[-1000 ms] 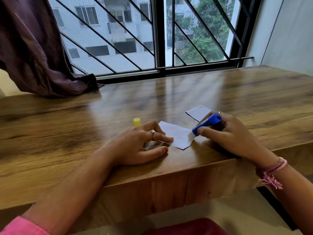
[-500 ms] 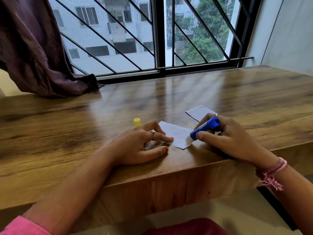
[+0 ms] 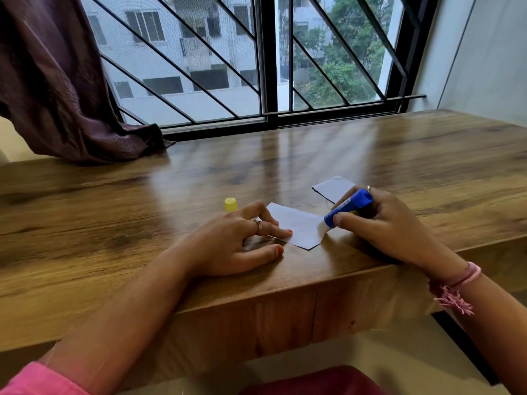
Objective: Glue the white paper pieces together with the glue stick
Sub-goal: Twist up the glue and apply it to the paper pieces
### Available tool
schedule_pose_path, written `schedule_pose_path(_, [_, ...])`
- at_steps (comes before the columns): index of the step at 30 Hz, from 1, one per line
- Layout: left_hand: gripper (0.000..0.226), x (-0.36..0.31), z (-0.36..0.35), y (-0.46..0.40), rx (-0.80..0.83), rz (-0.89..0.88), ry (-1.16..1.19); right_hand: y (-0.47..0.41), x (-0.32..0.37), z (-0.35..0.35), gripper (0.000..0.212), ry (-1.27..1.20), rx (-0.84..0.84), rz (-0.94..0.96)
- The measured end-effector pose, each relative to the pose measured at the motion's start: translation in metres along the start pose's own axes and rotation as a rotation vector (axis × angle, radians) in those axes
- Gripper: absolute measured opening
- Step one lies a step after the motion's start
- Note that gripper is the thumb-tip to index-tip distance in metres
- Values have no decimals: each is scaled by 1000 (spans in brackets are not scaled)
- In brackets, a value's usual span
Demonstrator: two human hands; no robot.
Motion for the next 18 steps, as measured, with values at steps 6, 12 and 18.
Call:
schedule_pose_path(6, [38, 1, 0, 0, -2, 0, -9, 1, 0, -3, 11, 9, 27, 13])
schedule_pose_path(12, [38, 3, -1, -1, 2, -2, -22, 3, 3, -5, 19, 42, 83, 37])
schedule_pose_path(18, [37, 2, -1, 0, -4, -9, -17, -2, -5, 2, 20, 14, -51, -56])
Point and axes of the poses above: each hand's wrist, its own y-axis away from the middle knuckle, its own z-axis out of the back of the hand, x = y × z, the point moved 5 cm from there along -y, towards the middle knuckle
